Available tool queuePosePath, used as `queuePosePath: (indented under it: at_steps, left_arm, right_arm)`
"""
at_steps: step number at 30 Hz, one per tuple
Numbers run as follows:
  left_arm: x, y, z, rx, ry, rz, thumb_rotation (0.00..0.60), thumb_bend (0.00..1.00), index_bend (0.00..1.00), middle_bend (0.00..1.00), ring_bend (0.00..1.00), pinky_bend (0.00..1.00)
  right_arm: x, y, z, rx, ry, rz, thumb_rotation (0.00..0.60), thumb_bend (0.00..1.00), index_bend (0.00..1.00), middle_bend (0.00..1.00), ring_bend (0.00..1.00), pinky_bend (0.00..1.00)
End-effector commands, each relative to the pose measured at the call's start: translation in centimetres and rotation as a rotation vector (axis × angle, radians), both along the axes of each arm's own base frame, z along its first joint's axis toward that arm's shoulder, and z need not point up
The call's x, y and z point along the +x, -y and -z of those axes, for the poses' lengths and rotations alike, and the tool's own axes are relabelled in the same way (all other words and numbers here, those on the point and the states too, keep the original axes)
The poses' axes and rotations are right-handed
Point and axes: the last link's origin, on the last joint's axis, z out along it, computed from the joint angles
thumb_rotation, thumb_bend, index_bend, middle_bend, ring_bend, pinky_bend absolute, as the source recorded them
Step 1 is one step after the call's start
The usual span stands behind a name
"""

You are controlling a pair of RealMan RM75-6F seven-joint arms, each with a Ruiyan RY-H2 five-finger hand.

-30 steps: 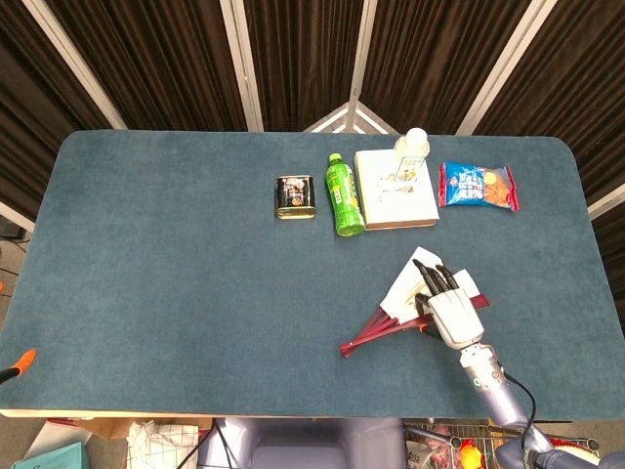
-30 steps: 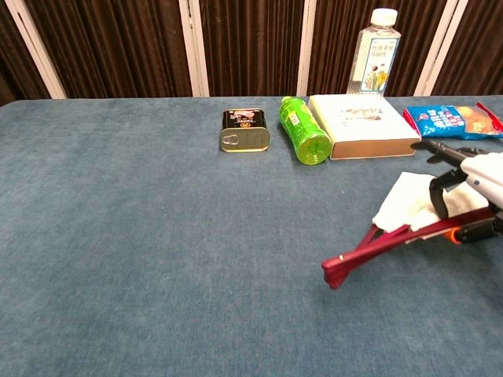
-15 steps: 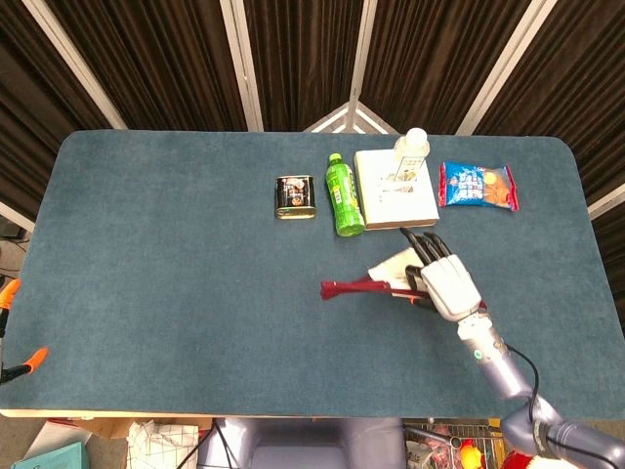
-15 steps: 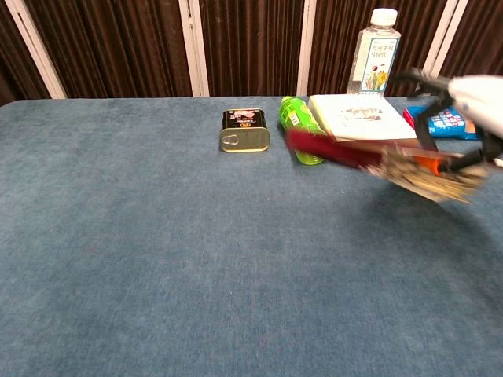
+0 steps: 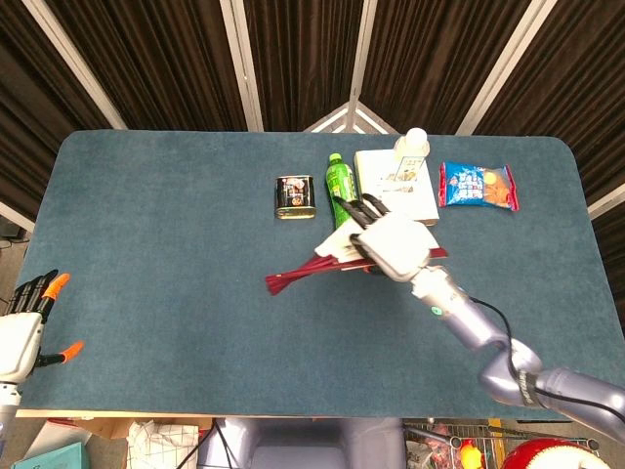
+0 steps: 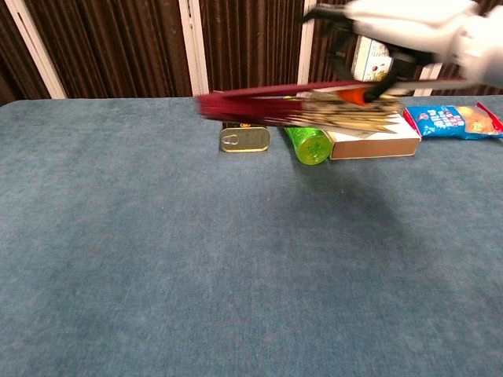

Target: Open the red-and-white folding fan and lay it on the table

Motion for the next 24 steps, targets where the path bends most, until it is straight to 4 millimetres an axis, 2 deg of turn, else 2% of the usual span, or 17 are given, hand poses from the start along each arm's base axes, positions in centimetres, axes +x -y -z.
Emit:
queuePosePath:
  at_steps: [1,4,8,15,24]
  left_arm:
    - [-0.2,-0.5,0.4,-0.004,0.018,-0.003,0.600,0.19,0.09,0.00,0.00,0.00]
    - [-0.3,-1.1,0.9,-0.010,0.032,0.005,0.600,0.19,0.09,0.00,0.00,0.00]
    - [0.0,-1.8,1.7,-0.017,0.065,0.034,0.600,0.18,0.09,0.00,0.00,0.00]
    - [1.2,-4.2,4.7,-0.047,0.168,0.107,0.600,0.17,0.08,0.00,0.00,0.00]
    - [3.9,-7.8,8.7,-0.083,0.300,0.205,0.600,0.16,0.08,0.00,0.00,0.00]
  right_arm:
    - [5.9,-0.7,0.8,0.026,0.011,-0.100,0.600,0.49,0.76,0.06,0.16,0.14]
    - [8.1,-1.8,1.2,0.032,0.027,-0.133,0.600,0.50,0.76,0.06,0.16,0.14]
    - [9.1,-2.3,1.5,0.037,-0.008,-0.137,0.600,0.50,0.76,0.06,0.16,0.14]
    - [12.7,-3.9,1.7,0.073,-0.022,-0.187,0.600,0.50,0.76,0.06,0.16,0.14]
    - [14.0,-4.3,1.4,0.115,0.008,-0.143,0.600,0.50,0.76,0.06,0.16,0.14]
